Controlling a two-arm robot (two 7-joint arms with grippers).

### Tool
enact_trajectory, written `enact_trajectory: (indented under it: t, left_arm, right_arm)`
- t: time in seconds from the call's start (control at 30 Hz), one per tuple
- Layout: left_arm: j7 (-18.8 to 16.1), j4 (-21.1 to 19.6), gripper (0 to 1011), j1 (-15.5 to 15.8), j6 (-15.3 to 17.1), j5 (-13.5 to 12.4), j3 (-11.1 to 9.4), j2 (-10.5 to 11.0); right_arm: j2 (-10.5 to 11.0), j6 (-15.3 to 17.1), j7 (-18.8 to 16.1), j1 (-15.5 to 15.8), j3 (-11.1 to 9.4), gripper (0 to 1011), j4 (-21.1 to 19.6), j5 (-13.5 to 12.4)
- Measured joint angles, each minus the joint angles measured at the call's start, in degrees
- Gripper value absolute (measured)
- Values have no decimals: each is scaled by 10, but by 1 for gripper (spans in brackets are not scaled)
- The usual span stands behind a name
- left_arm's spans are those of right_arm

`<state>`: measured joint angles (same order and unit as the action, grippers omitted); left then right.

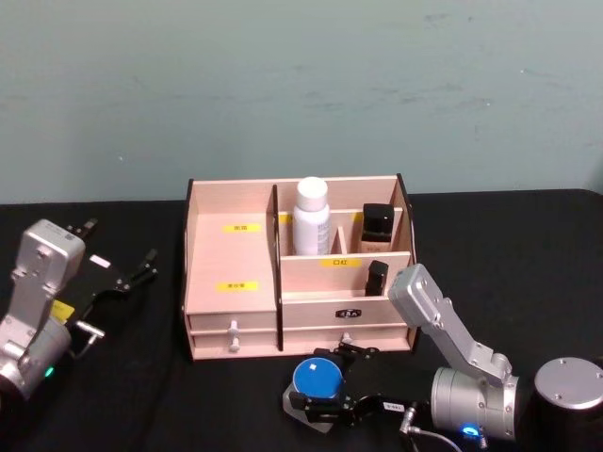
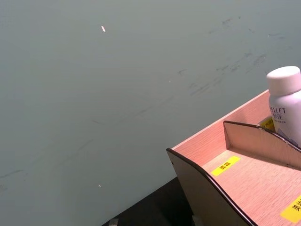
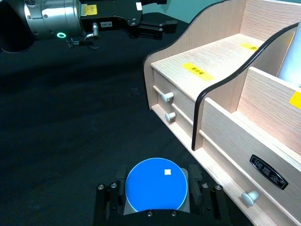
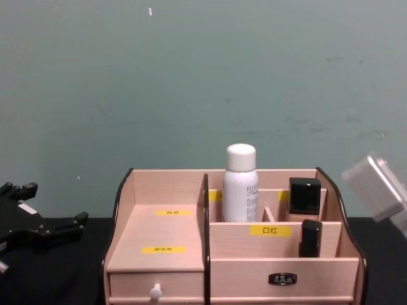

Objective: Pick up the facial cleanser and watermelon frost from the table and place them into the tiered storage box.

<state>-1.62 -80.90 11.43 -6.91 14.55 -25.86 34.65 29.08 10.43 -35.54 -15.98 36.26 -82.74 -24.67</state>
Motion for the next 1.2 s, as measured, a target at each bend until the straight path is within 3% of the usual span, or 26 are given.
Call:
enact_trajectory:
  t: [0.2, 0.77, 1.2]
  left_arm:
    - [0, 0, 1010, 0, 0, 0, 0, 0]
    - [0, 0, 1010, 0, 0, 0, 0, 0]
    - [0, 0, 1010, 0, 0, 0, 0, 0]
  right_arm:
    - [0, 0, 0, 0, 0, 748, 0, 0]
    - [0, -6, -2, 4, -3, 739, -2, -6]
    - [-17, -19, -12, -15, 5, 739, -41, -24]
